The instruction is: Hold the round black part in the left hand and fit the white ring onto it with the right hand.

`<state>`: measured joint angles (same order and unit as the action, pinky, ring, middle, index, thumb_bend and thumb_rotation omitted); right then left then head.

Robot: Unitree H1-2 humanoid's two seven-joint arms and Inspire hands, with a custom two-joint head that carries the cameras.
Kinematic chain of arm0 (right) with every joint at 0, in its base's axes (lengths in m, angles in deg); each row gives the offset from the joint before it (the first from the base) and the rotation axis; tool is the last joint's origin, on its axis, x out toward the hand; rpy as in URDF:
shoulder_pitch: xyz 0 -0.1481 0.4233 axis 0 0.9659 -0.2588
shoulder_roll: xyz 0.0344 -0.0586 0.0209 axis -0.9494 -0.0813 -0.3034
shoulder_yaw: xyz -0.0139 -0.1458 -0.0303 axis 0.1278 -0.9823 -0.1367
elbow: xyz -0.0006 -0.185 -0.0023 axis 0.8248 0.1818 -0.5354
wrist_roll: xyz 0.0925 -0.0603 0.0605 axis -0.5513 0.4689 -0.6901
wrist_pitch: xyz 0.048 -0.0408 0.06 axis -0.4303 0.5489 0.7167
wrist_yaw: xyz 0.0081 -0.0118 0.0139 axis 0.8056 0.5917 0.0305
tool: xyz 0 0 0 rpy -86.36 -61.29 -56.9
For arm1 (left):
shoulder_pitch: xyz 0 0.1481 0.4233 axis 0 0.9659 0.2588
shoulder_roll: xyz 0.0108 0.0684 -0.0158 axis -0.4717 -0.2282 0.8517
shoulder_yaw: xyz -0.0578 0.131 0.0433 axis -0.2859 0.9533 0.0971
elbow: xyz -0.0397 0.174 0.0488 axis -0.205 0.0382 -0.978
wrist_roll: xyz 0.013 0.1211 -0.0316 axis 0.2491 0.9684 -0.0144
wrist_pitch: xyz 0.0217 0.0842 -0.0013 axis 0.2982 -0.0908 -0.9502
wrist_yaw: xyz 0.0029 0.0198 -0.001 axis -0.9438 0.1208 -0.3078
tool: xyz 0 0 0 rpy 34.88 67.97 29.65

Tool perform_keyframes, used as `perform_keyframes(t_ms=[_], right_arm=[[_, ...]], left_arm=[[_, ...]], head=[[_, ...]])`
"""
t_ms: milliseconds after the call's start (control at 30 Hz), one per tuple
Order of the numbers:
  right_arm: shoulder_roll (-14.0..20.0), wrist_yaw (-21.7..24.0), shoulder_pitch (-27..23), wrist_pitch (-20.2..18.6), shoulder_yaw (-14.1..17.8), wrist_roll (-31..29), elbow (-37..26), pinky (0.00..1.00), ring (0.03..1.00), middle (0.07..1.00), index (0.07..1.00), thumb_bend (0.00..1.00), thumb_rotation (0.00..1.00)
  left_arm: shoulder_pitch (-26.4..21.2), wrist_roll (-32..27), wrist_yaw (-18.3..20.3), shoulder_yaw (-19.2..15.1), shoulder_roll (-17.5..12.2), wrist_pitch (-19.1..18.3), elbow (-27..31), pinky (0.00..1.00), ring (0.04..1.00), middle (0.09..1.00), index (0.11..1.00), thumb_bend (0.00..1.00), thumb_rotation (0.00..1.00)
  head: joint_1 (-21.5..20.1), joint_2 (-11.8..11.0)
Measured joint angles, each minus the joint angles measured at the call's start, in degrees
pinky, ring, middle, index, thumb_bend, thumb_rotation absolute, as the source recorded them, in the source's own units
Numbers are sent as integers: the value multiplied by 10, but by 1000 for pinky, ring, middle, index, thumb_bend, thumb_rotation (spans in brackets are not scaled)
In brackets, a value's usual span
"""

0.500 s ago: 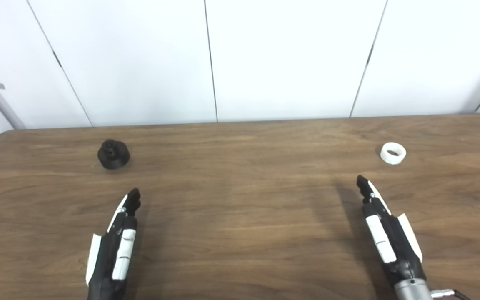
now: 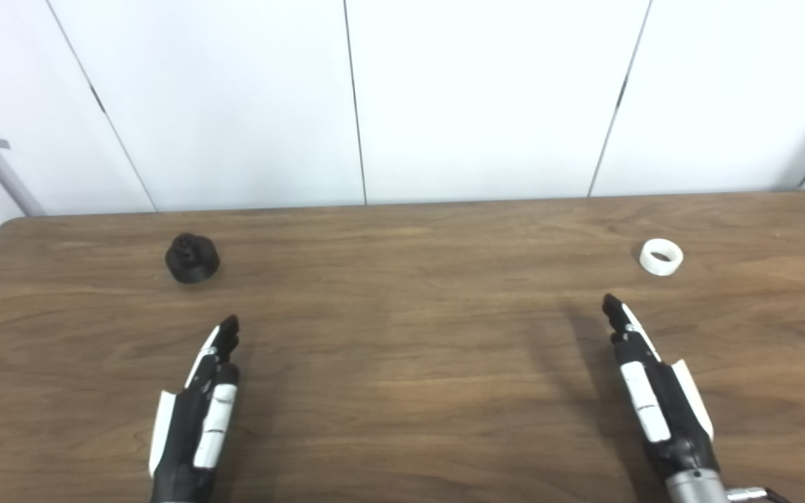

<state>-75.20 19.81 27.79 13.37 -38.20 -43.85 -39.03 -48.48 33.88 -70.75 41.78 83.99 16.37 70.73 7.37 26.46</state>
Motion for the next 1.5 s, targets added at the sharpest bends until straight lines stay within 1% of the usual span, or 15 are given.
perform_keyframes(t_ms=[67, 100, 167, 233, 267, 333, 367, 467, 700, 767, 1000, 1100, 1200, 1400, 1500], right_arm=[[1, 4, 0, 1, 3, -5, 4, 1000, 999, 982, 986, 506, 1000], [2, 7, 1, 1, 5, -9, 7, 1000, 1000, 984, 988, 507, 1000], [3, 12, 0, 4, 8, -15, 10, 1000, 1000, 982, 987, 528, 1000], [5, 15, 0, 5, 11, -17, 11, 1000, 1000, 982, 990, 532, 1000], [5, 17, 0, 6, 12, -18, 11, 1000, 1000, 984, 994, 530, 1000], [6, 19, 0, 7, 14, -23, 12, 1000, 1000, 988, 999, 520, 1000], [7, 20, 0, 7, 15, -26, 13, 1000, 1000, 989, 1000, 518, 1000], [7, 27, 0, 7, 19, -38, 14, 1000, 1000, 999, 1000, 511, 1000], [10, 45, -1, 13, 26, -66, 20, 1000, 1000, 1000, 1000, 476, 1000], [10, 46, -2, 12, 27, -61, 21, 1000, 1000, 998, 1000, 511, 1000], [12, 40, -5, 14, 29, -34, 24, 1000, 1000, 996, 1000, 476, 1000], [24, 40, -5, 20, 29, -33, 29, 1000, 1000, 996, 1000, 465, 1000], [32, 40, -5, 23, 29, -33, 30, 1000, 1000, 999, 1000, 464, 1000], [32, 40, -5, 23, 28, -32, 30, 1000, 1000, 997, 1000, 455, 1000], [32, 40, -5, 23, 28, -32, 30, 1000, 1000, 995, 1000, 465, 1000]], left_arm=[[0, 8, -2, 3, 1, -3, 1, 989, 951, 941, 929, 580, 860], [0, 13, -3, 5, 3, -6, 2, 986, 951, 940, 928, 585, 858], [0, 25, -5, 9, 4, -16, 4, 965, 945, 937, 923, 604, 844], [0, 31, -7, 14, 6, -23, 5, 954, 940, 933, 919, 611, 835], [0, 33, -8, 17, 6, -23, 5, 944, 936, 931, 917, 608, 826], [0, 41, -10, 20, 6, -23, 5, 937, 931, 927, 913, 606, 814], [0, 42, -11, 21, 7, -23, 5, 935, 929, 925, 911, 605, 809], [0, 47, -14, 26, 8, -23, 5, 925, 925, 922, 904, 610, 784], [-1, 46, -24, 39, 11, -25, 4, 915, 926, 924, 898, 585, 718], [-1, 46, -25, 43, 12, -25, 4, 913, 926, 922, 894, 586, 709], [-3, 46, -32, 49, 13, -23, 1, 863, 911, 913, 883, 579, 657], [-4, 50, -35, 51, 13, -23, 0, 844, 908, 914, 884, 581, 637], [-5, 54, -42, 53, 13, -23, -1, 834, 901, 908, 880, 588, 617], [-5, 67, -52, 57, 14, -23, -1, 820, 893, 903, 880, 591, 594], [-5, 77, -55, 59, 14, -24, -1, 802, 883, 899, 878, 608, 547]], head=[[26, -6], [26, -6], [46, -11], [48, -11], [69, -13], [70, -15], [90, -20], [112, -27], [138, -39], [146, -42], [159, -47], [160, -49], [159, -48], [158, -43], [157, -40]])
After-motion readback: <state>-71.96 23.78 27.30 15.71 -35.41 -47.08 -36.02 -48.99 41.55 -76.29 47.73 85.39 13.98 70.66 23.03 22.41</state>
